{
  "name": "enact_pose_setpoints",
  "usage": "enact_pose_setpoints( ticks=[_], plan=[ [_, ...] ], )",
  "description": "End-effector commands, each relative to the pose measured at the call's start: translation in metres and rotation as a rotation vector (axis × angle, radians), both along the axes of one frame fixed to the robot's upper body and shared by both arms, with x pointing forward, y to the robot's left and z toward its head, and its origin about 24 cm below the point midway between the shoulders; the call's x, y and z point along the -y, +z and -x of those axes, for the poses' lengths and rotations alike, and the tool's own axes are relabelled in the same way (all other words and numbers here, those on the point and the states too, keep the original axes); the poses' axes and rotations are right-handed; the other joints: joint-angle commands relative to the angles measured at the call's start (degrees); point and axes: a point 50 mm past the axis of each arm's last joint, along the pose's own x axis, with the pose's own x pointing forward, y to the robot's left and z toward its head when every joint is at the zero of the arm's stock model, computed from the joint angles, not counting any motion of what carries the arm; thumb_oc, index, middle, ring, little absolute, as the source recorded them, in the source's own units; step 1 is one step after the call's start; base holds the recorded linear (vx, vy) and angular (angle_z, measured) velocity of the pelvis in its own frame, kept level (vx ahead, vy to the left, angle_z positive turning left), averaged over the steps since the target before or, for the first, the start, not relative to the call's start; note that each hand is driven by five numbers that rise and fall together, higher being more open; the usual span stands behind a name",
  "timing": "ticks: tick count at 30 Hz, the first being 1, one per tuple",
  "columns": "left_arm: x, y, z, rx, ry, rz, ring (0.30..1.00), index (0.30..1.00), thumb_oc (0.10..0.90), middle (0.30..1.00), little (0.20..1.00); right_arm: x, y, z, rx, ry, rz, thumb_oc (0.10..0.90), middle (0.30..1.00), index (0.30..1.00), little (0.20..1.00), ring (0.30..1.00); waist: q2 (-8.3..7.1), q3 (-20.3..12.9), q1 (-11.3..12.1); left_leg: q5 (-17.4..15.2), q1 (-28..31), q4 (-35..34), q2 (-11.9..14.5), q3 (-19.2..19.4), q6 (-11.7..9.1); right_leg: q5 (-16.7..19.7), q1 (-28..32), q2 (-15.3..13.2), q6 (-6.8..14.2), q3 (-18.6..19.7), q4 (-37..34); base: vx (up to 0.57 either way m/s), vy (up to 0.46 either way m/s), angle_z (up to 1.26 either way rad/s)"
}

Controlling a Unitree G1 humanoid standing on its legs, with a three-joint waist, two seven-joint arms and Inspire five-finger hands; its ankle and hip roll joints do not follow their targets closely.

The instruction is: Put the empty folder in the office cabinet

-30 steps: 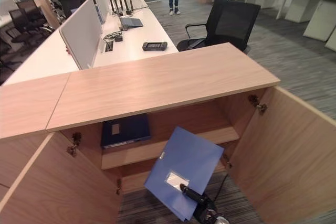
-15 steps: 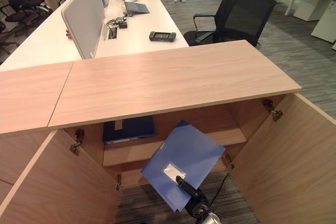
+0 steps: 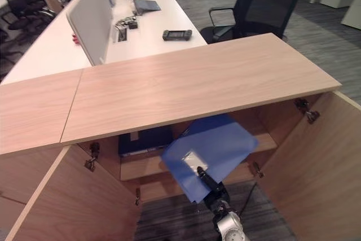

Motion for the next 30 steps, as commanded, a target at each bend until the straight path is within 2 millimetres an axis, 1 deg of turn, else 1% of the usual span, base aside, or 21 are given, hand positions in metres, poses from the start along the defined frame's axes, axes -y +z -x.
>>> enact_pose_setpoints(
  ticks=[1,2,4,6,8,9,12,14,15,16,17,18,19,20,21,23,24,25,26,28,30],
  plan=[
    [-0.025,0.006,0.004,-0.037,-0.013,-0.079,0.9,0.9,0.8,0.9,0.9,0.018,0.105,-0.065,0.524,-0.212,-0.053,0.4,0.3,0.3,0.3,0.3,-1.47,3.0,-0.2,-7.2,-1.7,3.4,-0.9,-0.7,-0.3,3.3,-1.9,-2.0,1.4,-0.6,0.6,-0.04,-0.077,0.07],
    [-0.025,0.006,0.003,-0.036,-0.014,-0.079,0.9,0.9,0.8,0.9,0.9,0.018,0.106,-0.065,0.525,-0.212,-0.053,0.4,0.3,0.3,0.3,0.3,-1.5,3.0,-0.2,-7.2,-1.8,3.5,-0.9,-0.8,-0.3,3.3,-2.1,-2.1,1.4,-0.6,0.8,-0.07,-0.126,0.25],
    [-0.026,0.006,-0.007,-0.011,-0.034,-0.08,0.9,0.9,0.8,0.9,0.9,0.026,0.125,-0.073,0.597,-0.281,-0.059,0.4,0.3,0.3,0.3,0.3,-1.18,5.1,-0.1,-6.7,-5.6,4.7,0.0,-1.7,-0.6,2.0,-5.9,-2.8,0.9,-0.3,4.1,-0.11,-0.107,0.2],
    [-0.027,0.006,-0.011,-0.002,-0.043,-0.081,0.9,0.9,0.8,0.9,0.9,0.029,0.131,-0.076,0.619,-0.307,-0.059,0.4,0.3,0.3,0.3,0.3,-1.05,5.7,0.0,-6.7,-6.9,5.2,0.0,-2.1,-0.7,1.3,-7.2,-3.3,0.8,-0.1,5.7,-0.07,-0.077,0.08],
    [-0.027,0.005,-0.02,0.021,-0.07,-0.083,0.9,0.9,0.8,0.9,0.9,0.038,0.143,-0.079,0.666,-0.377,-0.067,0.4,0.3,0.3,0.3,0.3,-0.55,7.3,0.1,-6.8,-10.1,7.1,-0.2,-3.3,-0.8,-0.6,-10.1,-5.1,0.4,0.3,9.7,-0.07,-0.088,0.18],
    [-0.027,0.005,-0.02,0.021,-0.07,-0.084,0.9,0.9,0.8,0.9,0.9,0.038,0.143,-0.079,0.666,-0.377,-0.067,0.4,0.3,0.3,0.3,0.3,-0.59,7.3,0.2,-6.8,-10.2,7.2,-0.2,-3.3,-0.8,-0.7,-10.2,-5.1,0.4,0.4,9.8,-0.05,-0.076,0.24],
    [-0.027,0.005,-0.029,0.047,-0.094,-0.082,0.9,0.9,0.8,0.9,0.9,0.045,0.152,-0.08,0.7,-0.437,-0.072,0.4,0.3,0.3,0.3,0.3,-0.03,8.8,0.5,-7.2,-12.8,9.3,-0.7,-4.7,-1.1,-3.0,-12.5,-6.7,-0.2,1.1,13.8,-0.04,-0.113,0.31],
    [-0.03,0.006,-0.037,0.069,-0.116,-0.08,0.9,0.9,0.8,0.9,0.9,0.047,0.162,-0.083,0.733,-0.468,-0.074,0.4,0.3,0.3,0.3,0.3,0.76,9.8,0.6,-7.4,-15.1,10.9,-0.7,-5.6,-1.6,-4.6,-14.1,-7.6,-0.5,1.4,16.2,-0.01,-0.095,0.26],
    [-0.03,0.006,-0.038,0.07,-0.116,-0.08,0.9,0.9,0.8,0.9,0.9,0.047,0.162,-0.083,0.734,-0.469,-0.073,0.4,0.3,0.3,0.3,0.3,0.68,9.7,0.6,-7.5,-15.3,11.0,-0.8,-5.6,-1.6,-4.8,-14.3,-7.7,-0.5,1.4,16.5,-0.01,-0.046,0.15],
    [-0.031,0.007,-0.043,0.085,-0.134,-0.083,0.9,0.9,0.8,0.9,0.9,0.049,0.166,-0.084,0.748,-0.487,-0.072,0.4,0.3,0.3,0.3,0.3,1.45,10.1,0.5,-7.4,-16.2,11.3,-0.8,-5.8,-1.9,-5.7,-15.2,-8.1,-0.5,1.2,17.6,0.0,-0.036,0.17],
    [-0.031,0.007,-0.044,0.085,-0.135,-0.082,0.9,0.9,0.8,0.9,0.9,0.049,0.167,-0.084,0.749,-0.488,-0.071,0.4,0.3,0.3,0.3,0.3,1.43,10.1,0.5,-7.4,-16.3,11.3,-0.8,-5.8,-2.0,-5.9,-15.4,-8.2,-0.5,1.1,17.8,-0.15,-0.142,0.19],
    [-0.032,0.008,-0.061,0.127,-0.191,-0.095,0.9,0.9,0.8,0.9,0.9,0.055,0.176,-0.084,0.776,-0.52,-0.06,0.4,0.3,0.3,0.3,0.3,1.42,12.4,0.0,-6.3,-21.5,16.0,-1.1,-4.3,-3.4,-5.7,-14.5,-9.9,-0.6,-1.3,17.8,-0.2,-0.101,0.24],
    [-0.032,0.009,-0.067,0.143,-0.218,-0.095,0.9,0.9,0.8,0.9,0.9,0.056,0.182,-0.086,0.792,-0.522,-0.061,0.4,0.3,0.3,0.3,0.3,2.05,13.0,-0.4,-6.0,-23.7,17.5,-0.7,-3.8,-3.9,-6.3,-15.2,-10.6,-0.9,-1.8,19.1,-0.18,-0.053,0.7],
    [-0.03,0.008,-0.062,0.135,-0.225,-0.083,0.9,0.9,0.8,0.9,0.9,0.055,0.187,-0.091,0.802,-0.509,-0.057,0.4,0.3,0.3,0.3,0.3,2.92,12.1,-0.2,-6.3,-23.7,16.3,-0.5,-3.8,-3.6,-7.4,-17.5,-10.9,-0.9,-0.9,21.1,-0.01,0.076,0.84],
    [-0.032,0.008,-0.06,0.134,-0.224,-0.086,0.9,0.9,0.8,0.9,0.9,0.055,0.193,-0.094,0.818,-0.505,-0.057,0.4,0.3,0.3,0.3,0.3,3.31,11.7,-0.1,-6.4,-23.2,15.5,-0.8,-4.3,-3.2,-7.6,-18.3,-10.6,-0.9,0.3,21.5,0.03,0.062,0.68],
    [-0.023,0.007,-0.07,0.149,-0.258,-0.084,0.9,0.9,0.8,0.9,0.9,0.055,0.207,-0.104,0.826,-0.524,-0.054,0.4,0.3,0.3,0.3,0.3,3.53,12.4,1.0,-6.6,-24.3,16.0,-1.9,-4.5,-3.0,-7.7,-20.3,-11.4,-1.2,1.5,23.3,-0.03,0.0,0.05],
    [-0.024,0.008,-0.072,0.152,-0.27,-0.093,0.9,0.9,0.8,0.9,0.9,0.056,0.214,-0.108,0.841,-0.52,-0.052,0.4,0.3,0.3,0.3,0.3,3.93,12.5,1.4,-6.6,-24.6,16.0,-2.2,-4.7,-2.9,-8.0,-21.0,-11.7,-1.2,1.7,24.0,-0.03,0.0,-0.09],
    [-0.024,0.008,-0.073,0.156,-0.271,-0.093,0.9,0.9,0.8,0.9,0.9,0.057,0.216,-0.109,0.844,-0.521,-0.052,0.4,0.3,0.3,0.3,0.3,3.87,12.5,1.4,-6.6,-24.9,16.1,-2.4,-4.6,-2.9,-8.1,-21.4,-12.0,-1.2,1.9,24.3,-0.04,-0.007,-0.02],
    [-0.029,0.009,-0.077,0.159,-0.291,-0.116,0.9,0.9,0.8,0.9,0.9,0.056,0.239,-0.122,0.873,-0.503,-0.034,0.4,0.3,0.3,0.3,0.3,4.44,12.6,2.3,-6.7,-25.9,16.2,-3.0,-5.0,-2.6,-8.5,-22.9,-12.5,-1.2,2.3,25.5,-0.05,-0.036,0.07],
    [-0.029,0.01,-0.085,0.176,-0.308,-0.126,0.9,0.9,0.8,0.9,0.9,0.052,0.267,-0.132,0.915,-0.482,-0.01,0.4,0.3,0.3,0.3,0.3,4.71,12.8,3.1,-6.7,-27.9,17.0,-3.9,-5.4,-2.4,-8.9,-24.8,-13.1,-1.2,3.0,27.0,-0.05,-0.038,0.22],
    [-0.029,0.012,-0.092,0.187,-0.323,-0.137,0.9,0.9,0.8,0.9,0.9,0.046,0.294,-0.136,0.984,-0.463,-0.002,0.4,0.3,0.3,0.3,0.3,4.87,13.3,3.5,-7.1,-29.8,18.3,-4.8,-5.6,-2.1,-9.4,-26.9,-13.8,-1.2,3.8,28.5,-0.05,-0.014,0.1]
  ],
)
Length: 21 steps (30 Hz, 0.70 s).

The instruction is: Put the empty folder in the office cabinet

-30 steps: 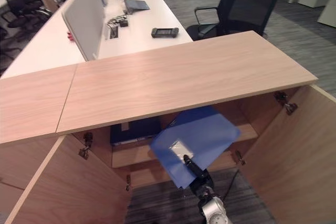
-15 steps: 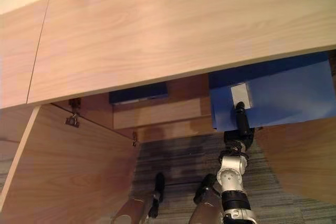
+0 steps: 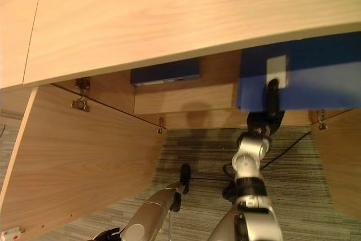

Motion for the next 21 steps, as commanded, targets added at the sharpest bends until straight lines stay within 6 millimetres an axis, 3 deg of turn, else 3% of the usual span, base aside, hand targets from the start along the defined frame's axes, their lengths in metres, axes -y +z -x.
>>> enact_pose_setpoints(
  ticks=[1,5,9,12,13,21],
  plan=[
    [-0.044,0.003,0.032,-0.131,0.007,-0.17,0.9,0.9,0.8,0.9,0.9,-0.016,0.093,-0.003,0.301,0.017,0.22,0.4,0.3,0.3,0.3,0.3,-0.42,-3.6,1.5,-7.5,-1.6,2.4,-1.5,-0.8,1.2,6.5,1.7,-0.4,5.6,6.5,-4.9,-0.05,-0.004,0.12],
    [-0.041,0.004,0.021,-0.113,-0.024,-0.183,0.9,0.9,0.8,0.9,0.9,-0.023,0.13,0.003,0.412,0.0,0.259,0.4,0.3,0.3,0.3,0.3,-0.25,-3.4,1.5,-9.1,-6.6,7.2,-3.2,-0.4,2.0,5.1,-2.9,-2.3,5.4,9.0,-0.7,-0.04,0.012,0.21],
    [-0.04,0.005,0.013,-0.097,-0.05,-0.195,0.9,0.9,0.8,0.9,0.9,-0.024,0.152,0.008,0.468,-0.017,0.278,0.4,0.3,0.3,0.3,0.3,-0.01,-3.5,1.3,-10.2,-10.2,10.2,-4.1,0.7,2.4,4.0,-6.9,-3.8,5.2,11.8,2.5,-0.02,0.025,0.09],
    [-0.033,0.001,0.039,-0.117,-0.084,-0.192,0.9,0.9,0.8,0.9,0.9,-0.004,0.156,0.014,0.48,-0.078,0.29,0.4,0.3,0.3,0.3,0.3,0.57,-3.1,3.2,-10.2,-11.8,10.9,-4.7,0.0,2.9,3.9,-8.0,-4.5,5.4,12.0,3.6,-0.03,-0.04,-0.02],
    [-0.035,0.002,0.042,-0.099,-0.131,-0.193,0.9,0.9,0.8,0.9,0.9,0.002,0.173,0.015,0.497,-0.094,0.337,0.4,0.3,0.3,0.3,0.3,1.11,-2.8,3.9,-10.2,-12.6,11.4,-4.9,0.1,2.8,3.6,-8.9,-4.7,5.5,12.7,4.3,-0.08,-0.072,0.12],
    [-0.036,0.003,0.031,-0.095,-0.198,-0.213,0.9,0.9,0.8,0.9,0.9,0.026,0.208,0.008,0.433,-0.168,0.331,0.4,0.3,0.3,0.3,0.3,1.29,-0.4,5.0,-11.2,-18.3,16.4,-4.9,0.9,2.6,2.4,-13.9,-4.8,5.1,15.6,8.0,-0.04,-0.045,0.06]
  ],
)
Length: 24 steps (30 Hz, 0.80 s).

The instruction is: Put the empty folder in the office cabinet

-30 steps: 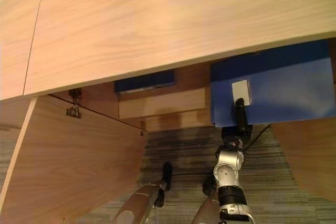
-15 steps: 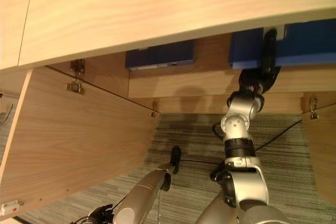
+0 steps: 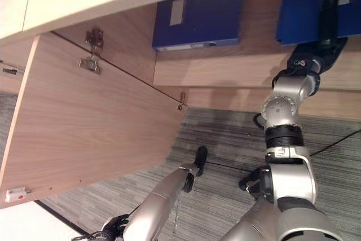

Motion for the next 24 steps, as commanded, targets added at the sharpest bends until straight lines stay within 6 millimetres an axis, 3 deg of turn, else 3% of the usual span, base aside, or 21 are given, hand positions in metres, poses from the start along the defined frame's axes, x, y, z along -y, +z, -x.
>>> enact_pose_setpoints(
  ticks=[1,7,11,17,19,24],
  plan=[
    [-0.056,-0.002,0.049,-0.149,0.013,-0.193,0.9,0.9,0.8,0.9,0.9,-0.001,0.081,0.021,0.238,-0.029,0.148,0.4,0.3,0.3,0.3,0.3,-0.17,-1.3,0.1,-8.2,-0.4,1.3,-1.0,0.8,2.1,5.1,2.8,1.4,6.4,10.0,-3.8,0.0,0.0,0.0],
    [-0.051,-0.001,0.041,-0.116,-0.012,-0.177,0.9,0.9,0.8,0.9,0.9,0.026,0.088,0.024,0.204,-0.078,0.097,0.4,0.3,0.3,0.3,0.3,1.83,-1.2,0.7,-8.0,-2.3,1.6,-1.6,1.4,2.4,4.9,0.2,1.3,6.2,11.3,-2.8,-0.01,0.011,0.05],
    [-0.052,-0.001,0.045,-0.134,-0.015,-0.176,0.9,0.9,0.8,0.9,0.9,0.038,0.092,0.022,0.135,-0.097,0.112,0.4,0.3,0.3,0.3,0.3,1.81,-1.2,0.9,-8.0,-2.8,1.5,-1.5,1.7,2.4,5.3,-0.7,1.6,6.3,11.7,-2.9,0.0,0.004,0.01],
    [-0.055,-0.001,0.046,-0.137,-0.013,-0.175,0.9,0.9,0.8,0.9,0.9,0.04,0.098,0.021,0.109,-0.096,0.128,0.4,0.3,0.3,0.3,0.3,1.92,-0.8,1.3,-7.6,-2.7,0.8,-1.0,1.6,2.3,5.9,-0.4,1.8,6.3,10.9,-3.9,0.0,0.0,0.0],
    [-0.055,0.0,0.045,-0.136,-0.015,-0.173,0.9,0.9,0.8,0.9,0.9,0.039,0.096,0.018,0.091,-0.082,0.144,0.8,0.9,0.9,0.9,0.9,2.02,-0.6,1.3,-7.5,-2.6,0.6,-1.0,1.5,2.3,6.1,-0.2,1.9,6.4,10.7,-4.1,0.0,0.0,0.0],
    [-0.059,0.001,0.044,-0.137,-0.01,-0.166,0.9,0.9,0.8,0.9,0.9,0.039,0.085,0.009,-0.001,-0.032,0.21,0.8,0.9,0.9,0.9,0.9,1.61,-0.6,1.8,-7.5,-2.0,0.3,-0.7,1.4,2.2,6.6,0.5,2.3,6.3,10.1,-4.9,0.0,0.0,0.0]
  ],
)
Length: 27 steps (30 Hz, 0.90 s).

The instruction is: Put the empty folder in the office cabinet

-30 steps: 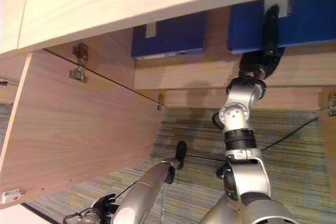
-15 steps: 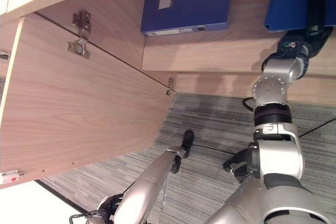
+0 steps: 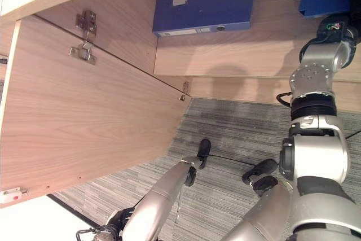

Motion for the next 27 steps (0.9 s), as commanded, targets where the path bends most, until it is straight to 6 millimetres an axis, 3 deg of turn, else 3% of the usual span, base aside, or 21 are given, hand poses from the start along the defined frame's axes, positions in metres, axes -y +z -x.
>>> enact_pose_setpoints(
  ticks=[1,2,4,8,15,16,17,20,21,24,27],
  plan=[
    [-0.071,-0.003,0.058,-0.186,0.051,-0.188,0.9,0.9,0.8,0.9,0.9,0.008,0.035,0.008,0.018,0.023,0.194,0.8,0.9,0.9,0.9,0.9,1.02,-2.0,1.2,-7.2,0.5,-0.8,0.1,1.1,1.4,6.2,3.0,2.1,6.9,8.1,-5.0,0.0,0.0,0.0],
    [-0.071,-0.003,0.058,-0.186,0.05,-0.187,0.9,0.9,0.8,0.9,0.9,0.008,0.036,0.008,0.016,0.024,0.196,0.8,0.9,0.9,0.9,0.9,1.09,-2.0,1.2,-7.2,0.6,-0.9,0.1,1.1,1.4,6.2,3.1,2.1,6.9,8.1,-5.1,0.0,0.0,0.0],
    [-0.074,-0.002,0.058,-0.196,0.039,-0.174,0.9,0.9,0.8,0.9,0.9,0.014,0.017,0.001,-0.176,0.045,0.304,0.8,0.9,0.9,0.9,0.9,0.43,-2.0,1.6,-7.0,0.9,-1.3,0.3,1.0,1.2,6.6,3.6,2.3,6.7,7.5,-5.6,-0.01,-0.021,-0.02],
    [-0.08,-0.003,0.066,-0.239,0.005,-0.181,0.9,0.9,0.8,0.9,0.9,0.017,0.001,-0.004,-0.361,0.075,0.441,0.8,0.9,0.9,0.9,0.9,-0.21,-1.9,1.8,-6.8,1.7,-1.8,0.9,0.8,0.7,7.1,4.8,2.5,6.8,6.3,-6.7,-0.01,-0.029,-0.06],
    [-0.087,-0.003,0.075,-0.287,0.004,-0.188,0.9,0.9,0.8,0.9,0.9,0.03,-0.011,-0.001,-0.493,0.068,0.498,0.8,0.9,0.9,0.9,0.9,-0.73,-1.7,1.6,-6.4,2.9,-3.0,1.6,0.6,0.2,8.0,6.0,3.1,7.2,5.3,-8.2,-0.01,-0.02,0.01],
    [-0.089,-0.002,0.073,-0.287,-0.005,-0.193,0.9,0.9,0.8,0.9,0.9,0.038,-0.022,0.002,-0.607,0.058,0.56,0.8,0.9,0.9,0.9,0.9,-1.02,-1.5,1.5,-6.1,3.1,-3.6,1.9,0.7,0.1,8.3,6.2,3.3,7.3,5.0,-8.6,-0.01,-0.015,-0.04],
    [-0.089,-0.002,0.073,-0.287,-0.005,-0.192,0.9,0.9,0.8,0.9,0.9,0.038,-0.021,0.002,-0.608,0.058,0.563,0.8,0.9,0.9,0.9,0.9,-0.95,-1.5,1.5,-6.0,3.1,-3.7,1.9,0.6,0.1,8.3,6.3,3.3,7.3,4.9,-8.7,-0.02,-0.022,-0.04],
    [-0.091,0.0,0.07,-0.281,-0.025,-0.188,0.9,0.9,0.8,0.9,0.9,0.055,-0.04,0.011,-0.906,0.019,0.78,0.8,0.9,0.9,0.9,0.9,-1.59,-0.8,1.0,-5.1,4.0,-5.6,2.8,0.8,-0.4,9.4,6.7,3.9,7.4,3.9,-10.4,-0.02,-0.017,-0.03],
    [-0.091,-0.001,0.07,-0.281,-0.025,-0.187,0.9,0.9,0.8,0.9,0.9,0.055,-0.039,0.011,-0.907,0.019,0.783,0.8,0.9,0.9,0.9,0.9,-1.5,-0.8,1.0,-5.0,4.1,-5.7,2.9,0.8,-0.4,9.5,6.8,4.0,7.4,3.8,-10.5,-0.03,-0.026,-0.1],
    [-0.095,0.003,0.063,-0.259,-0.046,-0.188,0.9,0.9,0.8,0.9,0.9,0.063,-0.048,0.017,-1.133,0.018,1.021,0.8,0.9,0.9,0.9,0.9,-2.24,0.3,0.6,-3.7,5.3,-8.2,3.8,0.4,-1.2,10.7,8.1,4.9,7.5,2.1,-13.2,-0.04,-0.048,-0.1],
    [-0.098,0.004,0.063,-0.253,-0.043,-0.184,0.9,0.9,0.8,0.9,0.9,0.065,-0.051,0.019,-1.184,0.033,1.096,0.8,0.9,0.9,0.9,0.9,-2.46,0.8,0.3,-2.6,6.3,-10.2,4.7,0.4,-1.8,11.6,9.2,5.6,7.6,1.0,-15.5,-0.04,-0.057,-0.11]
  ],
)
